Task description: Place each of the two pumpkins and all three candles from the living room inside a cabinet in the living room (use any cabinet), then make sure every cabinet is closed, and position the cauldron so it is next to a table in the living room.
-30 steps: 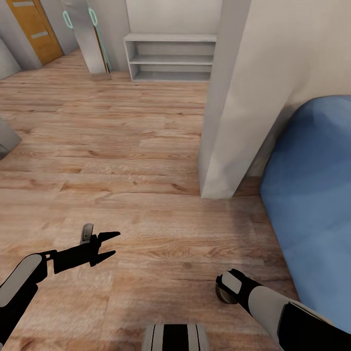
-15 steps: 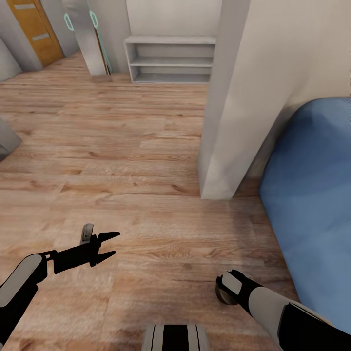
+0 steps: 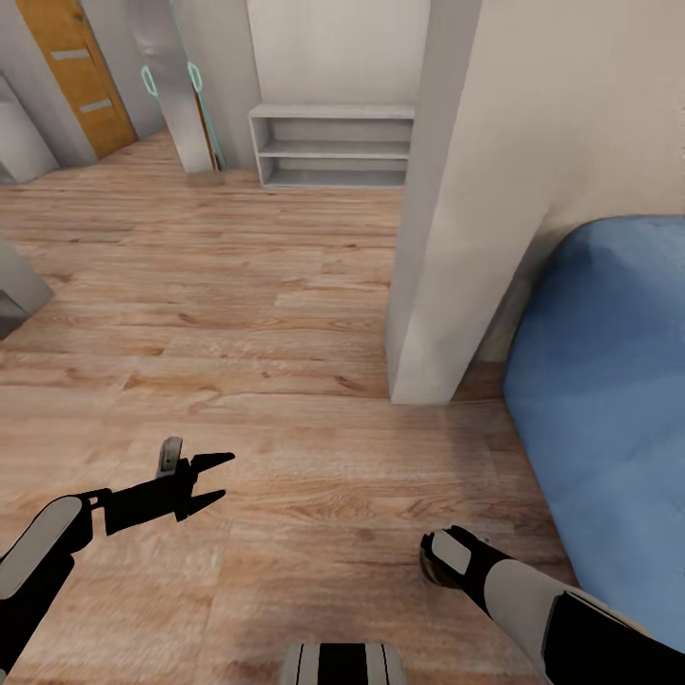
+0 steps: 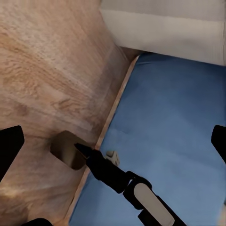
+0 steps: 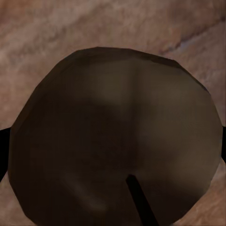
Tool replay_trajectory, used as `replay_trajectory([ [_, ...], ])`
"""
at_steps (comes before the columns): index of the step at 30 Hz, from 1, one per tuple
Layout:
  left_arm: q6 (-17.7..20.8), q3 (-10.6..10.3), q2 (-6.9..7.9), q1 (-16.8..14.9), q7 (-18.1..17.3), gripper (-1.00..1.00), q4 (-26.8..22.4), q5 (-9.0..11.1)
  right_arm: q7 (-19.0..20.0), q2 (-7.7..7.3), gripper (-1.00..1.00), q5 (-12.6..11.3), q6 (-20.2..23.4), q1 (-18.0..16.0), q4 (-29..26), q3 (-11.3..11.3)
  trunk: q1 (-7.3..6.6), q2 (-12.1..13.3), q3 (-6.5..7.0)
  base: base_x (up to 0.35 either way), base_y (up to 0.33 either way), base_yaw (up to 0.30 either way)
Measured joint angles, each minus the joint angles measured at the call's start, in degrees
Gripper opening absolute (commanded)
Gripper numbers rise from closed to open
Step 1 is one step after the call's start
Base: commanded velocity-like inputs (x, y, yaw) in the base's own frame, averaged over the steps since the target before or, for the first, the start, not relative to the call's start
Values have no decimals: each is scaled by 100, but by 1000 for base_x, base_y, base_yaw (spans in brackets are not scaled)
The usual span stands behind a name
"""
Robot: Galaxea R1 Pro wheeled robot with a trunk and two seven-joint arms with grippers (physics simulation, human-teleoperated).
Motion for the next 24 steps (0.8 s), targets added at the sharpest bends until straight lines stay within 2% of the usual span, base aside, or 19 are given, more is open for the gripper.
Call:
replay_trajectory([
  [18, 0, 29, 9, 0, 14, 100, 180, -21, 5, 12, -100, 28, -75, 0, -17, 39, -46, 24, 399, 0, 0, 0],
  [24, -8, 44, 9, 0, 21, 100, 241, -22, 5, 51, -100, 36, -394, 1, -22, 53, -62, 32, 532, 0, 0, 0],
])
